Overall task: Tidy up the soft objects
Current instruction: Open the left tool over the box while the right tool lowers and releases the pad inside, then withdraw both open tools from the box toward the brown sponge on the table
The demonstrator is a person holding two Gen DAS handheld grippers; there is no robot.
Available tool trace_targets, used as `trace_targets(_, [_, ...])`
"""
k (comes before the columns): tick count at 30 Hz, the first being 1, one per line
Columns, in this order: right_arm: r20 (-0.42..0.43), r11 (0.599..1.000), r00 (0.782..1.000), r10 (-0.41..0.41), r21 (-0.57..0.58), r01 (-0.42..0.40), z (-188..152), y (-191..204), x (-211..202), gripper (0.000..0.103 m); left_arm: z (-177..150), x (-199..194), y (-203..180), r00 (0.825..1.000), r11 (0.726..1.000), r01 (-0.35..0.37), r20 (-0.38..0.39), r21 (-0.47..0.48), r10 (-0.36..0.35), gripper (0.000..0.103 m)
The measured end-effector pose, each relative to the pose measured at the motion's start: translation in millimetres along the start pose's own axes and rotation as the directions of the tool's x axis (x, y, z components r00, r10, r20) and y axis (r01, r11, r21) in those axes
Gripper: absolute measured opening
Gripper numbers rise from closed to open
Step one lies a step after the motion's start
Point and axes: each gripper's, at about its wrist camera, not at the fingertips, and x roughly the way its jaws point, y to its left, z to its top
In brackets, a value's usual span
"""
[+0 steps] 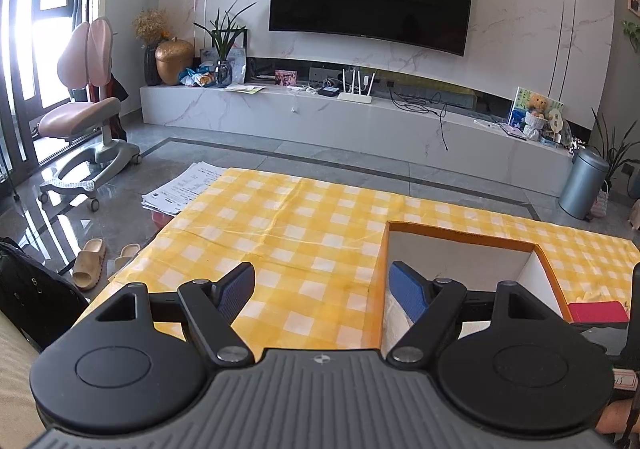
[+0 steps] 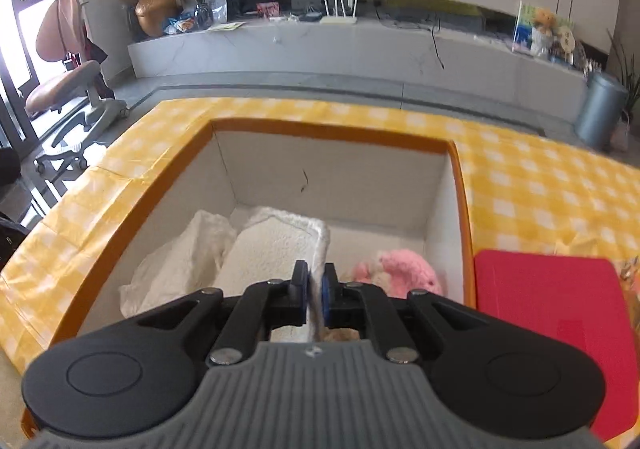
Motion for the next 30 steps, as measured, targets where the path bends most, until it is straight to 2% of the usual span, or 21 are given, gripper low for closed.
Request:
trace_targets(2, [0.004,1.000,1.000,-0.008,-0.002,0.008,0,-2,-2,0.012,0,-3,-2,1.000,1.000,0.006,0.004,0.005,-0.006,0.087])
trace_targets(3, [0.013,1.000,1.000,-0.023,-0.012,0.023,0,-3,-3,0.018,0,-6,-3,1.000,1.000,0.007,0.012,0.006,-0.007,0.087])
trace_targets(4, [0.025,0.999,0.999,-0.039,-0.021,0.039,1,-2,-5,0.032,1,-8,-5,1.000,1.000,0.007,0.020,0.008,-0.007,0.087])
trace_targets(5, [0.042,0.999,0.998,-0.046,-0.028,0.047,2,2,-11,0.038,2,-11,-6,1.000,1.000,0.007,0.027,0.010,-0.008,0.087])
trace_targets(10, [0.101,0.998,0.994,-0.031,-0.042,0.035,5,2,-31,0.041,5,-21,-13,0.998,0.999,0.027,0.052,0.032,-0.028,0.087])
trace_targets(13, [0.124,0.997,0.991,-0.053,-0.053,0.059,7,-1,-41,0.049,9,-31,-11,0.996,0.999,0.038,0.084,0.014,-0.039,0.087])
trace_targets(15, [0.140,0.996,0.989,-0.044,-0.067,0.054,6,-5,-49,0.051,11,-37,-12,0.994,0.998,0.055,0.100,0.003,-0.055,0.087])
trace_targets(16, [0.140,0.996,0.989,-0.036,-0.074,0.046,7,-6,-53,0.053,12,-40,-13,0.992,0.998,0.062,0.106,-0.001,-0.061,0.087])
trace_targets(19, [0.159,0.994,0.987,-0.020,-0.100,0.036,9,-13,-67,0.071,14,-51,-20,0.988,0.996,0.085,0.132,0.001,-0.084,0.087])
trace_targets(21, [0.196,0.993,0.980,-0.022,-0.110,0.044,9,-19,-80,0.076,14,-58,-28,0.984,0.995,0.101,0.148,0.014,-0.102,0.087])
trace_targets(26, [0.275,0.993,0.961,-0.013,-0.106,0.044,11,-49,-121,0.093,10,-77,-60,0.972,0.989,0.086,0.210,0.122,-0.110,0.088])
trace_targets(30, [0.325,0.989,0.944,-0.056,-0.113,0.097,12,-76,-149,0.097,8,-84,-77,0.960,0.977,0.182,0.196,0.108,-0.200,0.088])
